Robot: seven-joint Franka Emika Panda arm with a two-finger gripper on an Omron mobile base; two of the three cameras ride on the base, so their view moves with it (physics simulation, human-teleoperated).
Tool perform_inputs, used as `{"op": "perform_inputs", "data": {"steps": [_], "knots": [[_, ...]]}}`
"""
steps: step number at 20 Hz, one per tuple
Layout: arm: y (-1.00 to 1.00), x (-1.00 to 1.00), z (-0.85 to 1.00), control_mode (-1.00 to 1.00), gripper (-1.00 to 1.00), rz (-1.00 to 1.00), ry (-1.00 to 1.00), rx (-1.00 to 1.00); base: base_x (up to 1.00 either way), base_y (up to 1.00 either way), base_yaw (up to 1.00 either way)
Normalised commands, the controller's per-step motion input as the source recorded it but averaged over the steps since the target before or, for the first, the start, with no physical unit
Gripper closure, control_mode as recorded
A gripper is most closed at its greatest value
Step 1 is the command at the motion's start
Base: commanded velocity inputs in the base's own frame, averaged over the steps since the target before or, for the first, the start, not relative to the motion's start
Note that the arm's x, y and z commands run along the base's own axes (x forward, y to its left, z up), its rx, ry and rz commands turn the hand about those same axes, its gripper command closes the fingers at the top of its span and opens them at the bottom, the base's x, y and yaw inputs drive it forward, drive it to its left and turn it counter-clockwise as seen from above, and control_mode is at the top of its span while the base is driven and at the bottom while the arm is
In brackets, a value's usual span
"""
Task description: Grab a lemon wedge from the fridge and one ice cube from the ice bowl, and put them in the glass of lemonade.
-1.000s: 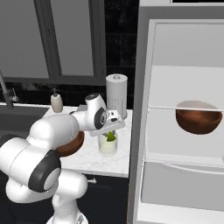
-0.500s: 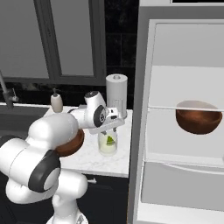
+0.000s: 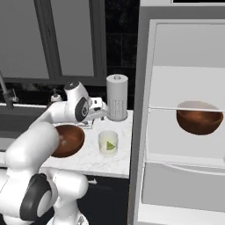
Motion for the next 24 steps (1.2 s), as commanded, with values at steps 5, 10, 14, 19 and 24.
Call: {"op": "perform_inputs", "data": {"steps": [5, 10, 14, 19, 24], "knots": [[1.00, -0.22, 0.00, -1.00, -1.00, 0.00, 0.00, 0.23, 0.00, 0.00, 0.00], [1.00, -0.01, -0.05, -1.00, -1.00, 0.00, 0.02, 0.14, 0.00, 0.00, 0.00], [0.75, 0.09, -0.32, -1.00, -1.00, 0.03, 0.13, -0.13, 0.00, 0.00, 0.00], [0.46, 0.00, -0.44, -1.00, -1.00, 0.03, 0.15, -0.01, 0.00, 0.00, 0.00], [0.04, 0.02, -0.64, -1.00, -1.00, 0.01, 0.18, -0.01, 0.00, 0.00, 0.00]]}}
